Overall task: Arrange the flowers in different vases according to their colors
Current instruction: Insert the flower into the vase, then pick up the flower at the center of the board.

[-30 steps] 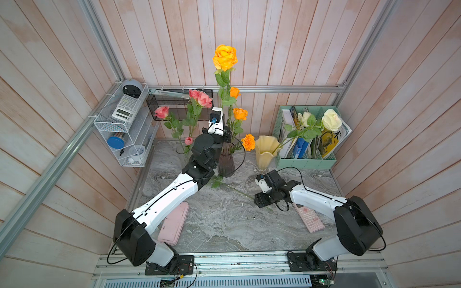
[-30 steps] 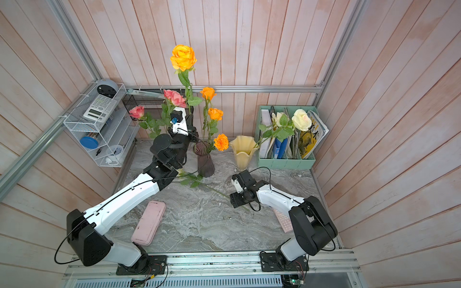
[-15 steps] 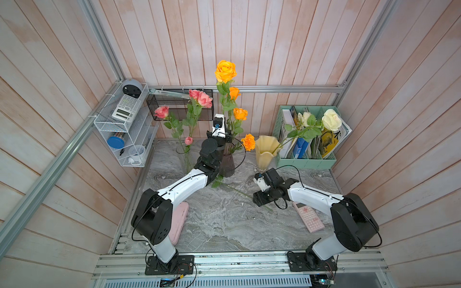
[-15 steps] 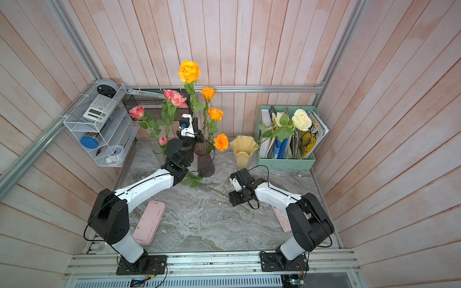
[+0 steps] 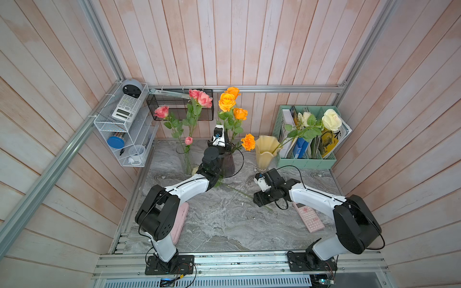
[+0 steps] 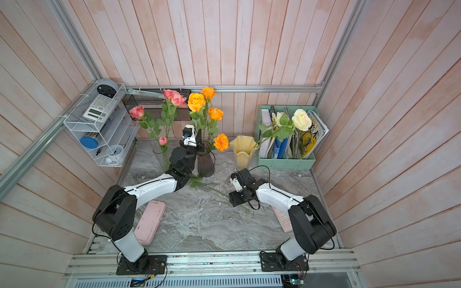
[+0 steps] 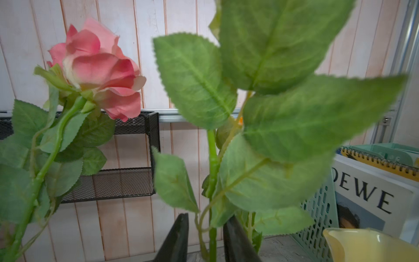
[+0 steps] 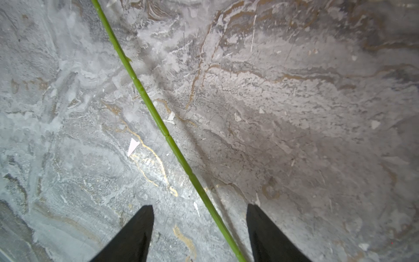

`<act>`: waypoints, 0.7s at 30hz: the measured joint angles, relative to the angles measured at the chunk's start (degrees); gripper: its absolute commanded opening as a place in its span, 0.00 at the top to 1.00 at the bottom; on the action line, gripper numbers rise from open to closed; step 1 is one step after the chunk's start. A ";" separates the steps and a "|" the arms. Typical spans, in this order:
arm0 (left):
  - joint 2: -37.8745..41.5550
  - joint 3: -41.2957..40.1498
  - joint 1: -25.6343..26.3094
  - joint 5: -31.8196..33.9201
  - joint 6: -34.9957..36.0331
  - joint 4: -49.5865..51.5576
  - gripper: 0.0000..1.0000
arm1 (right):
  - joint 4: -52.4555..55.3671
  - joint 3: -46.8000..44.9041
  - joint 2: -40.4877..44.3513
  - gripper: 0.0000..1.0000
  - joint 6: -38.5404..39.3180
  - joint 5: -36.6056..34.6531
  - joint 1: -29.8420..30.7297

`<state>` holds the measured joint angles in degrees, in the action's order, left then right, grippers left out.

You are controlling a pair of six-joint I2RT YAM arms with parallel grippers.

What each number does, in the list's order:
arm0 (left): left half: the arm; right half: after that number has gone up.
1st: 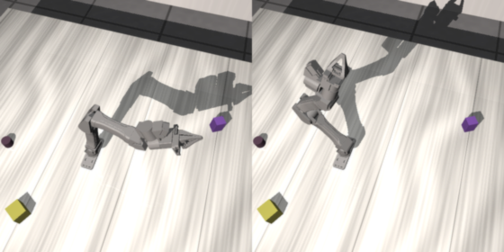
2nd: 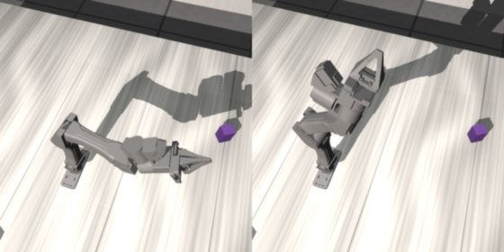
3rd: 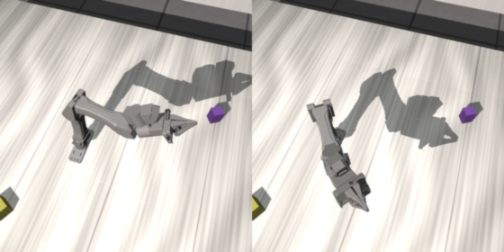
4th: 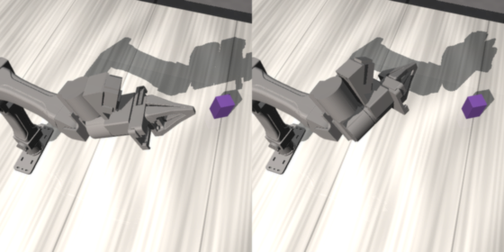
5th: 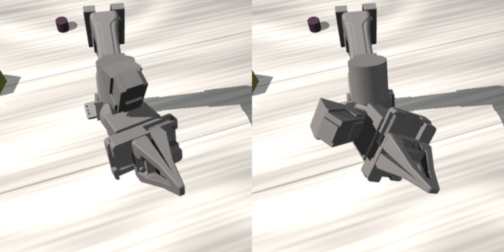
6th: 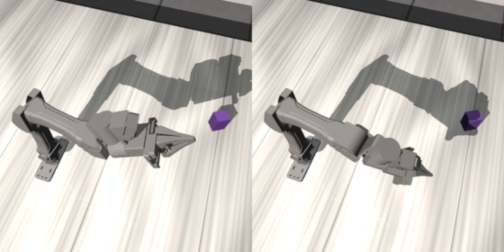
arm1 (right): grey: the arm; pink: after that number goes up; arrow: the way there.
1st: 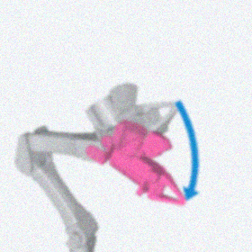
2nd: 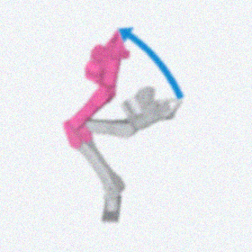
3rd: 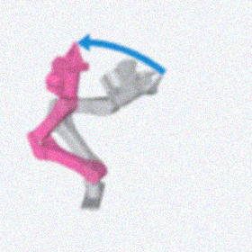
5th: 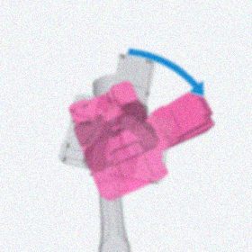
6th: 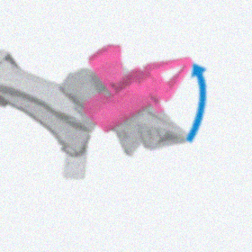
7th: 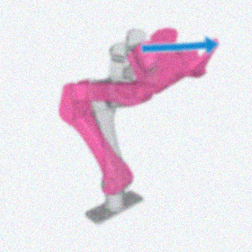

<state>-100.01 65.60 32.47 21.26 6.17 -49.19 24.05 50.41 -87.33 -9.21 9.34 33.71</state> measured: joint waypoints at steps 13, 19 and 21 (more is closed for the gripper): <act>13.29 -7.15 2.14 1.46 -2.80 9.07 0.30 | 3.52 3.85 1.40 0.28 1.73 0.15 2.78; 27.87 -12.28 3.63 4.26 -6.10 17.97 0.29 | 4.70 10.78 -2.78 0.28 4.17 -0.94 5.38; 33.05 -14.84 4.17 5.79 -8.13 22.21 0.29 | 5.84 13.75 -5.18 0.28 5.62 -2.29 6.64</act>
<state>-66.96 50.76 36.64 27.05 -1.96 -26.98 29.89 64.16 -92.51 -3.60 7.05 40.36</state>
